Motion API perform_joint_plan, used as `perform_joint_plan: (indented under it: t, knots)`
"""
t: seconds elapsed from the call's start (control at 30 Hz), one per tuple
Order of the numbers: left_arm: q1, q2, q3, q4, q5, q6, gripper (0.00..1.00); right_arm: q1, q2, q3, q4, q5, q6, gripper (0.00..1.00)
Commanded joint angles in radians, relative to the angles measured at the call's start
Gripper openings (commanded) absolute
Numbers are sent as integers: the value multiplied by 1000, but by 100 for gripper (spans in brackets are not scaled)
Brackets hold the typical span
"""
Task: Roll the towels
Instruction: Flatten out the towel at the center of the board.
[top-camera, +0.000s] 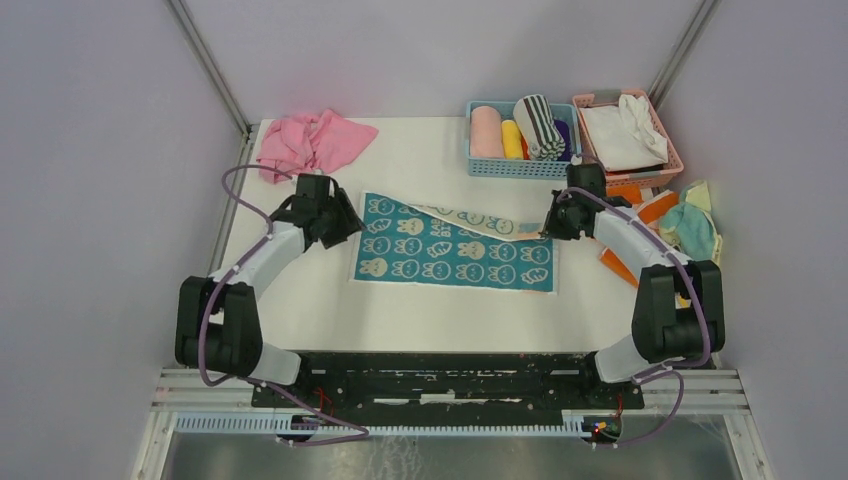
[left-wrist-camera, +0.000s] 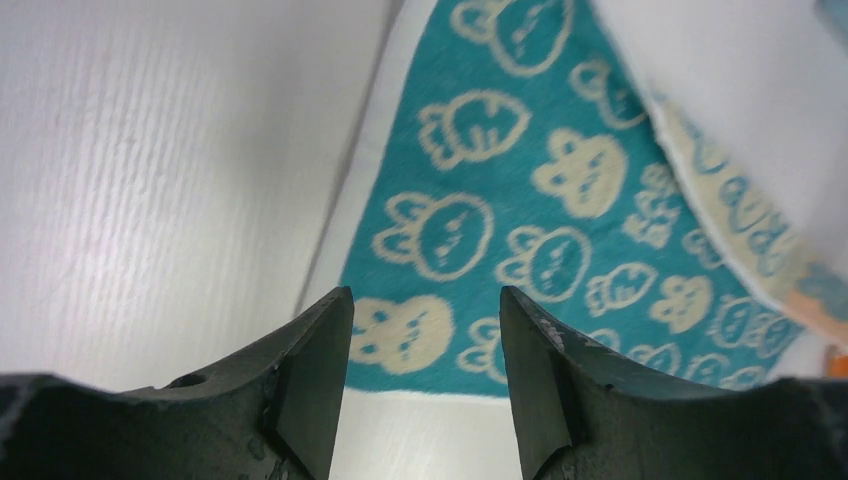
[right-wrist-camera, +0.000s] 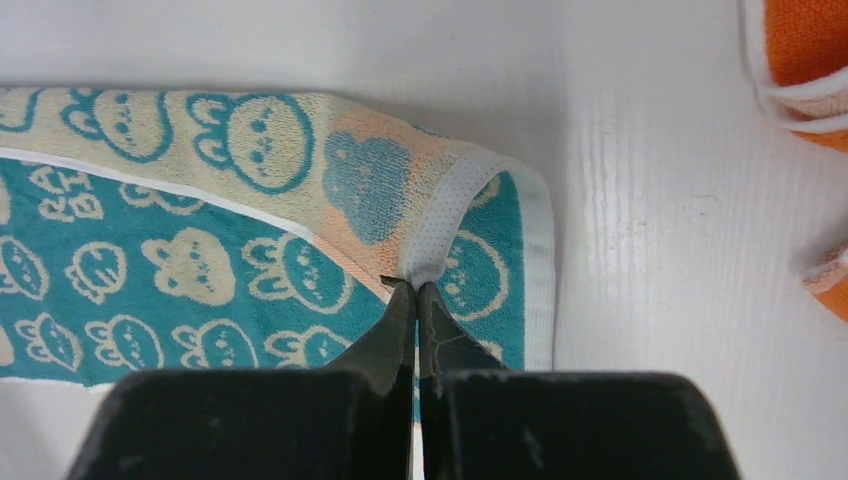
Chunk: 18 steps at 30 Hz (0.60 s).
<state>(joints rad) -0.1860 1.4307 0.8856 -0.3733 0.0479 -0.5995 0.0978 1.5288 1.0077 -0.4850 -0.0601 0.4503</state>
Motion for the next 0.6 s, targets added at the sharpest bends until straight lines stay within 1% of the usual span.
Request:
perform_joint_plan:
  t: [0.0,0.17,0.33,0.47,0.57]
  knots:
    - [6,93,159,90,29,-169,64,42,-59,-40,101,-20,8,1]
    - [6,247,281,139,-21,-296,66,68,-74,-81,128,3,2,1]
    - [6,388,381,148,-85,-414,67,77,-87,-116,149,8,-1,1]
    - [5,489,471,106,-122,-459,67,81,-130,-150,155,42,1,1]
    - [5,531,510,95,-136,-482,67,80,-177,-188,169,74,5,1]
